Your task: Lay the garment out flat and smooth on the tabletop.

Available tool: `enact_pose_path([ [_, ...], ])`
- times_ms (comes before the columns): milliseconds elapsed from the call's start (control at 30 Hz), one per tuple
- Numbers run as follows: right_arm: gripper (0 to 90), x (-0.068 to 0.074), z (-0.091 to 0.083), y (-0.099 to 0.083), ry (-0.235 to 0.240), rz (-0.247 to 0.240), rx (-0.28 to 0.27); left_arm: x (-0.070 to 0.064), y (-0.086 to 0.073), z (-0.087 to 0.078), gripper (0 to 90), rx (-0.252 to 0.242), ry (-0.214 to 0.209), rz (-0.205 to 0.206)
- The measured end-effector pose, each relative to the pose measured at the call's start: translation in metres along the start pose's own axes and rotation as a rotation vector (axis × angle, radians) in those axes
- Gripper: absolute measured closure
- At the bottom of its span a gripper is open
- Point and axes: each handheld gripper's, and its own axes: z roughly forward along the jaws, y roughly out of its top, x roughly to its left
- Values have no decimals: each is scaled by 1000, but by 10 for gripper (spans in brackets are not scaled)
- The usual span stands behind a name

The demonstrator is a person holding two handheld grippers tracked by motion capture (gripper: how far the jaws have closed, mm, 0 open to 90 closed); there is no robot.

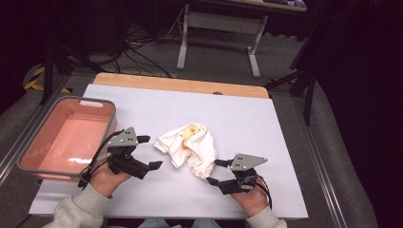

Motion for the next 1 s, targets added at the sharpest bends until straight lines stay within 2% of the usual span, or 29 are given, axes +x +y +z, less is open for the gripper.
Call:
enact_pose_path([
  [200, 386, -2, 16, 8, 34, -32, 74, 2, -6, -2, 20, 4, -16, -25],
  [400, 418, -4, 33, 10, 52, -60, 130, 1, -10, -1, 32, 9, -14, -16],
  [500, 445, -5, 39, 10, 44, -69, 156, 0, -10, -2, 39, 8, -9, -7],
  [600, 480, -4, 45, 10, 12, -116, 190, 0, -12, -3, 51, 3, -11, -13],
  [767, 554, -5, 55, 7, 6, -127, 251, 1, -13, -2, 60, 6, -13, -13],
  [833, 579, -4, 57, 6, 4, -140, 256, 1, -13, -2, 62, 9, -14, -11],
  [1000, 650, -6, 57, 6, 25, -126, 252, 1, -15, 1, 68, 20, -10, -12],
])
